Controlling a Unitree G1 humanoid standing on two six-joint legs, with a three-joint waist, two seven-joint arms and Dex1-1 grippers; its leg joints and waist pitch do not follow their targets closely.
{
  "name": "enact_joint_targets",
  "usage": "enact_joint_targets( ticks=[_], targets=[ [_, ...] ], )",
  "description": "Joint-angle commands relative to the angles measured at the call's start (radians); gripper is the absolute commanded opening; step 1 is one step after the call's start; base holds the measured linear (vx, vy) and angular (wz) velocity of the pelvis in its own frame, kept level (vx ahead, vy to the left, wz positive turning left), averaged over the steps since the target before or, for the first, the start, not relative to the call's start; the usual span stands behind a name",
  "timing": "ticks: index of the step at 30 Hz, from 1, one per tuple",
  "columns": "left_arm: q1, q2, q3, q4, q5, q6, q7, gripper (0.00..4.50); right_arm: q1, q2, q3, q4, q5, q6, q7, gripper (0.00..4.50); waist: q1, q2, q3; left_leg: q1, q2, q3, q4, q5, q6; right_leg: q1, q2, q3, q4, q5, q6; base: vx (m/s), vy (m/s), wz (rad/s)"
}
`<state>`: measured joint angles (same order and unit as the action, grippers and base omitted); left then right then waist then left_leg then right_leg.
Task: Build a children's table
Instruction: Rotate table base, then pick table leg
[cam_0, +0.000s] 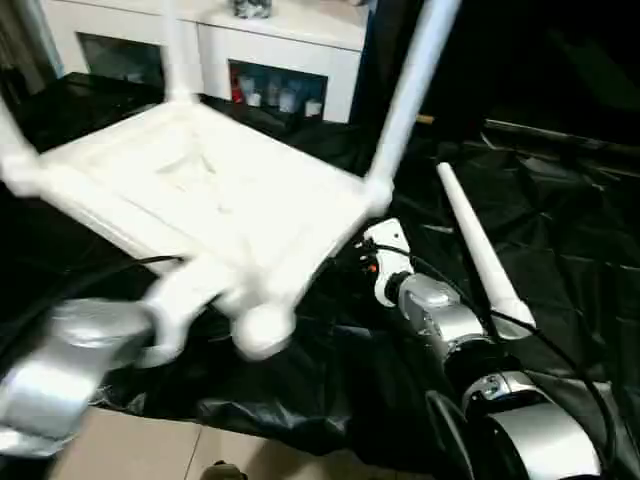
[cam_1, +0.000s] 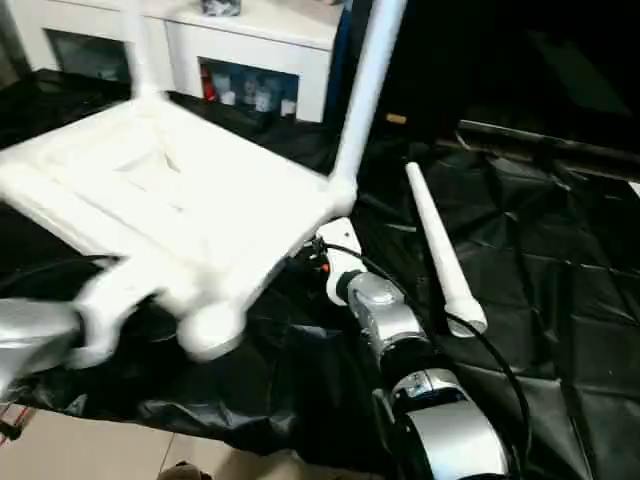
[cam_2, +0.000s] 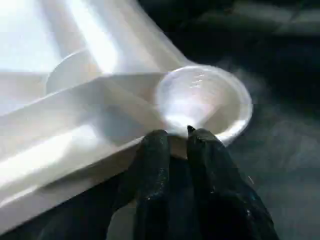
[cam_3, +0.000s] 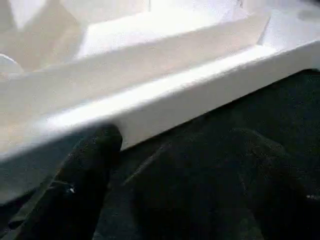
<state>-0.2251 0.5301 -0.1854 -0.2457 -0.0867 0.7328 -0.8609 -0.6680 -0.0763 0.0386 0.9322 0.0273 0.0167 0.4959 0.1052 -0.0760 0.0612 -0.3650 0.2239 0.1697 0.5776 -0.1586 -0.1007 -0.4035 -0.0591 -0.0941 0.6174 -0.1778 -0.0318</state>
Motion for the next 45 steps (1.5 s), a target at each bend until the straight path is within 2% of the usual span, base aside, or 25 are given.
enact_joint_targets(
  ticks=[1,3,4,6,7,8,10,11,12,14,16,17,18,19,20,23,25,26,27,29,30,32,36,38,45],
  targets=[
    [-0.035,-0.034,-0.051,0.052,0.009,-0.071,0.026,0.86,0.012,-0.031,-0.001,-0.073,0.002,0.017,0.024,3.87,-0.001,0.031,-0.064,0.013,0.01,-0.002,-0.068,-0.29,-0.035,0.046,-0.076,0.06,-0.083,-0.329,-0.105,0.0,0.0,0.0],
    [-0.054,-0.073,-0.065,0.095,0.026,-0.105,0.042,0.86,0.029,-0.054,-0.005,-0.12,0.008,0.037,0.041,3.87,-0.001,0.027,-0.067,0.015,0.01,-0.001,-0.065,-0.285,-0.032,0.046,-0.074,0.059,-0.083,-0.316,-0.1,0.0,0.0,0.0],
    [-0.059,-0.086,-0.067,0.111,0.027,-0.115,0.051,0.86,0.034,-0.062,-0.007,-0.137,0.011,0.049,0.044,3.87,-0.003,0.021,-0.067,0.009,0.009,-0.001,-0.066,-0.271,-0.028,0.05,-0.074,0.058,-0.083,-0.308,-0.098,0.0,0.0,0.0],
    [-0.087,-0.152,-0.087,0.178,0.035,-0.177,0.096,0.86,0.061,-0.11,-0.016,-0.247,0.014,0.17,0.047,3.87,-0.003,0.03,-0.066,0.015,0.007,0.001,-0.063,-0.262,-0.024,0.047,-0.067,0.059,-0.088,-0.286,-0.092,0.0,0.0,0.0],
    [-0.089,-0.153,-0.091,0.178,0.038,-0.182,0.098,0.86,0.063,-0.119,-0.014,-0.261,0.011,0.19,0.05,3.87,-0.002,0.026,-0.07,0.015,0.009,0.0,-0.062,-0.252,-0.024,0.05,-0.068,0.059,-0.083,-0.265,-0.098,0.0,0.0,0.0],
    [-0.094,-0.153,-0.101,0.166,0.045,-0.189,0.101,0.86,0.07,-0.158,-0.004,-0.317,0.0,0.269,0.07,3.87,-0.001,0.029,-0.072,0.01,0.008,-0.002,-0.063,-0.232,-0.024,0.056,-0.068,0.058,-0.078,-0.231,-0.108,0.0,0.0,0.0],
    [-0.098,-0.156,-0.092,0.161,0.043,-0.196,0.103,0.86,0.071,-0.173,-0.009,-0.342,0.005,0.305,0.074,3.87,0.0,0.028,-0.072,0.009,0.007,-0.001,-0.06,-0.212,-0.019,0.057,-0.068,0.058,-0.074,-0.188,-0.122,0.0,0.0,0.0],
    [-0.102,-0.158,-0.08,0.154,0.032,-0.193,0.099,0.86,0.061,-0.183,-0.031,-0.35,0.025,0.35,0.065,4.04,0.0,0.029,-0.073,0.01,0.008,0.0,-0.06,-0.209,-0.018,0.058,-0.069,0.057,-0.073,-0.183,-0.125,0.0,0.0,0.0],
    [-0.111,-0.155,-0.068,0.147,0.015,-0.184,0.09,1.13,0.04,-0.195,-0.064,-0.347,0.048,0.401,0.042,4.14,-0.003,0.026,-0.072,0.009,0.006,0.0,-0.06,-0.206,-0.015,0.059,-0.067,0.057,-0.074,-0.182,-0.129,0.0,0.0,0.0],
    [-0.127,-0.139,-0.056,0.125,-0.001,-0.153,0.075,1.2,-0.02,-0.222,-0.12,-0.287,0.055,0.448,-0.034,4.2,-0.005,0.027,-0.073,0.01,0.006,0.0,-0.059,-0.208,-0.021,0.059,-0.069,0.056,-0.072,-0.192,-0.138,0.0,0.0,0.0],
    [-0.131,-0.137,-0.053,0.118,-0.003,-0.146,0.073,1.33,-0.04,-0.234,-0.133,-0.267,0.052,0.46,-0.06,4.33,-0.008,0.028,-0.069,0.014,0.005,0.003,-0.056,-0.217,-0.028,0.053,-0.069,0.055,-0.074,-0.215,-0.143,0.0,0.0,0.0],
    [-0.135,-0.137,-0.051,0.114,0.002,-0.163,0.079,1.47,-0.059,-0.252,-0.145,-0.256,0.051,0.474,-0.078,4.43,-0.007,0.027,-0.069,0.013,0.005,0.003,-0.056,-0.218,-0.027,0.054,-0.069,0.055,-0.076,-0.223,-0.141,0.0,0.0,0.0],
    [-0.142,-0.143,-0.043,0.118,0.015,-0.193,0.106,1.58,-0.082,-0.27,-0.154,-0.228,0.049,0.473,-0.096,4.48,-0.008,0.02,-0.07,0.012,0.004,0.004,-0.055,-0.211,-0.025,0.055,-0.068,0.055,-0.076,-0.226,-0.136,0.0,0.0,0.0],
    [-0.142,-0.143,-0.043,0.118,0.015,-0.193,0.106,1.63,-0.082,-0.27,-0.154,-0.228,0.049,0.473,-0.096,4.5,-0.006,0.023,-0.07,0.013,0.005,0.003,-0.054,-0.21,-0.025,0.055,-0.07,0.054,-0.074,-0.228,-0.138,0.0,0.0,0.0],
    [-0.154,-0.146,-0.03,0.126,0.025,-0.221,0.132,1.78,-0.122,-0.306,-0.168,-0.164,0.042,0.468,-0.126,4.5,-0.007,0.022,-0.07,0.012,0.005,0.004,-0.053,-0.208,-0.025,0.055,-0.069,0.054,-0.075,-0.226,-0.135,0.0,0.0,0.0],
    [-0.161,-0.144,-0.027,0.129,0.029,-0.224,0.143,2.08,-0.138,-0.32,-0.172,-0.137,0.035,0.469,-0.139,4.5,-0.006,0.019,-0.07,0.009,0.004,0.006,-0.051,-0.199,-0.022,0.056,-0.069,0.054,-0.073,-0.217,-0.129,0.0,0.0,0.0],
    [-0.154,-0.137,-0.024,0.134,0.053,-0.29,0.169,2.14,-0.16,-0.349,-0.175,-0.092,0.029,0.48,-0.135,4.5,-0.005,0.021,-0.073,0.007,0.004,0.004,-0.05,-0.186,-0.018,0.058,-0.068,0.053,-0.071,-0.193,-0.137,0.0,0.0,0.0],
    [-0.155,-0.14,-0.02,0.14,0.045,-0.285,0.171,2.24,-0.175,-0.364,-0.182,-0.059,0.034,0.484,-0.129,4.5,-0.005,0.034,-0.073,0.008,0.004,0.004,-0.049,-0.189,-0.021,0.057,-0.068,0.053,-0.07,-0.184,-0.14,0.0,0.0,0.0],
    [-0.155,-0.145,-0.014,0.144,0.034,-0.28,0.172,2.47,-0.188,-0.378,-0.187,-0.029,0.037,0.482,-0.125,4.5,-0.007,0.035,-0.072,0.009,0.004,0.005,-0.048,-0.205,-0.024,0.057,-0.067,0.052,-0.07,-0.185,-0.149,0.0,0.0,0.0],
    [-0.158,-0.149,-0.011,0.147,0.02,-0.268,0.166,2.53,-0.202,-0.393,-0.188,0.002,0.035,0.473,-0.128,4.5,-0.006,0.029,-0.073,0.008,0.003,0.006,-0.045,-0.212,-0.022,0.057,-0.067,0.052,-0.07,-0.194,-0.152,0.0,0.0,0.0],
    [-0.163,-0.15,-0.011,0.15,0.016,-0.269,0.162,2.53,-0.209,-0.4,-0.189,0.019,0.033,0.468,-0.131,4.5,-0.005,0.04,-0.072,0.007,0.003,0.004,-0.045,-0.212,-0.022,0.057,-0.068,0.051,-0.069,-0.194,-0.155,0.0,0.0,0.0],
    [-0.171,-0.155,-0.011,0.154,0.006,-0.267,0.151,2.89,-0.219,-0.411,-0.198,0.048,0.039,0.463,-0.132,4.5,-0.007,0.033,-0.072,0.007,0.001,0.006,-0.044,-0.216,-0.019,0.057,-0.066,0.051,-0.072,-0.194,-0.157,0.0,0.0,0.0],
    [-0.178,-0.164,-0.023,0.147,-0.007,-0.292,0.132,3.05,-0.245,-0.428,-0.181,0.144,0.047,0.467,-0.023,4.5,-0.008,0.037,-0.073,0.006,0.002,0.005,-0.042,-0.236,-0.013,0.058,-0.067,0.048,-0.073,-0.213,-0.17,0.0,0.0,0.0],
    [-0.177,-0.164,-0.025,0.143,-0.011,-0.288,0.127,3.41,-0.247,-0.427,-0.181,0.153,0.048,0.468,-0.018,4.5,-0.007,0.036,-0.071,0.005,0.003,0.005,-0.042,-0.238,-0.004,0.058,-0.069,0.048,-0.076,-0.229,-0.168,0.0,0.0,0.0],
    [-0.158,-0.118,-0.058,0.065,-0.081,-0.174,0.026,3.88,-0.267,-0.425,-0.166,0.294,0.003,0.494,-0.079,4.5,-0.002,0.039,-0.072,0.005,0.003,0.005,-0.04,-0.227,-0.009,0.055,-0.07,0.046,-0.072,-0.253,-0.179,0.0,0.0,0.0]
  ],
)
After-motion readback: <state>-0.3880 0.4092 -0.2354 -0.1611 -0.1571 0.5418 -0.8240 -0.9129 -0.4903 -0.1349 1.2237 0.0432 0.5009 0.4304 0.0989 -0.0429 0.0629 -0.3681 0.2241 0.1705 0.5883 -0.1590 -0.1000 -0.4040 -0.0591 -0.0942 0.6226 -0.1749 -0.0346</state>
